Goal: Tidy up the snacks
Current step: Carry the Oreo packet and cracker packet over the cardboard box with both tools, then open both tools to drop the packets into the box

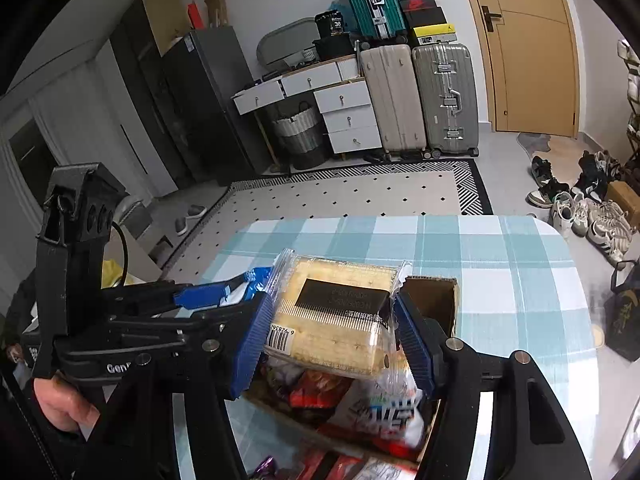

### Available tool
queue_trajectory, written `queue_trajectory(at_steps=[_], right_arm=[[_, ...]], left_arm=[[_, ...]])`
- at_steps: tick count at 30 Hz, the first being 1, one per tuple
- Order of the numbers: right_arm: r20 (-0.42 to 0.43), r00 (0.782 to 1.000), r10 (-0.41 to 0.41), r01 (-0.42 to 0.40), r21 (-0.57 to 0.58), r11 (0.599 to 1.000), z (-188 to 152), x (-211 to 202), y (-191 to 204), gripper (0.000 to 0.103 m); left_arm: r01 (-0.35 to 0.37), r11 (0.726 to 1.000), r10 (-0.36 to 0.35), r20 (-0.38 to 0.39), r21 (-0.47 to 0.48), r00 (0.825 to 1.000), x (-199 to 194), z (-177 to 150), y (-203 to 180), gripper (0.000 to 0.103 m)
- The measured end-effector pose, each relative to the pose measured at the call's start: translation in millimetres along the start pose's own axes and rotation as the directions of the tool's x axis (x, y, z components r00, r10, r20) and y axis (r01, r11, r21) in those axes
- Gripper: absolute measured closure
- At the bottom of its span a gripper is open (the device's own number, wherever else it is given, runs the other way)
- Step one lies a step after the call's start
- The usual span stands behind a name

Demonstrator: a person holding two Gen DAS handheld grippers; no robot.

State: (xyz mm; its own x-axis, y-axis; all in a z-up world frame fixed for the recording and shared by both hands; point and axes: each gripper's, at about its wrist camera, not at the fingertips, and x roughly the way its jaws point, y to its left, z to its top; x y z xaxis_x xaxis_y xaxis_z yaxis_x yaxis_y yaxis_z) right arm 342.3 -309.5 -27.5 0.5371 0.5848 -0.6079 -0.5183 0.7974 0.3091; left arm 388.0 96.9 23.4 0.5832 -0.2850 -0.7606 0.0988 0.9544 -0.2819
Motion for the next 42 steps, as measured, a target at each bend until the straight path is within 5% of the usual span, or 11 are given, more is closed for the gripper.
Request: queue_trajectory(at_steps=[8, 11, 18, 42], right_arm=[[-0.029, 0.999, -0.014, 0.014, -0.008, 1.0, -6, 30, -8, 0.037], [-0.002, 1.0, -0.03, 0.03, 0.005, 1.0, -8, 28, -15, 0.018], [0.053, 0.998, -0.036, 0.036, 0.004, 0.999, -13, 5, -23, 0.018], [0.132, 0.991, -0.036, 0.038, -0.014, 0.999, -46, -81, -3, 0.013]], left_arm=[[0.041, 0.999, -0.041, -0.02, -0.02, 0.999, 24, 0, 12, 0.056], [0.049, 0.997, -0.052, -0.041, -0.066, 0.998, 28, 0, 19, 0.035], [0.048, 0.998, -0.048, 0.005, -0.041, 0.999, 8, -8, 14, 0.025], [-0.045, 0.999, 0.046, 0.075, -0.009, 0.996, -63, -55, -23, 0.021]])
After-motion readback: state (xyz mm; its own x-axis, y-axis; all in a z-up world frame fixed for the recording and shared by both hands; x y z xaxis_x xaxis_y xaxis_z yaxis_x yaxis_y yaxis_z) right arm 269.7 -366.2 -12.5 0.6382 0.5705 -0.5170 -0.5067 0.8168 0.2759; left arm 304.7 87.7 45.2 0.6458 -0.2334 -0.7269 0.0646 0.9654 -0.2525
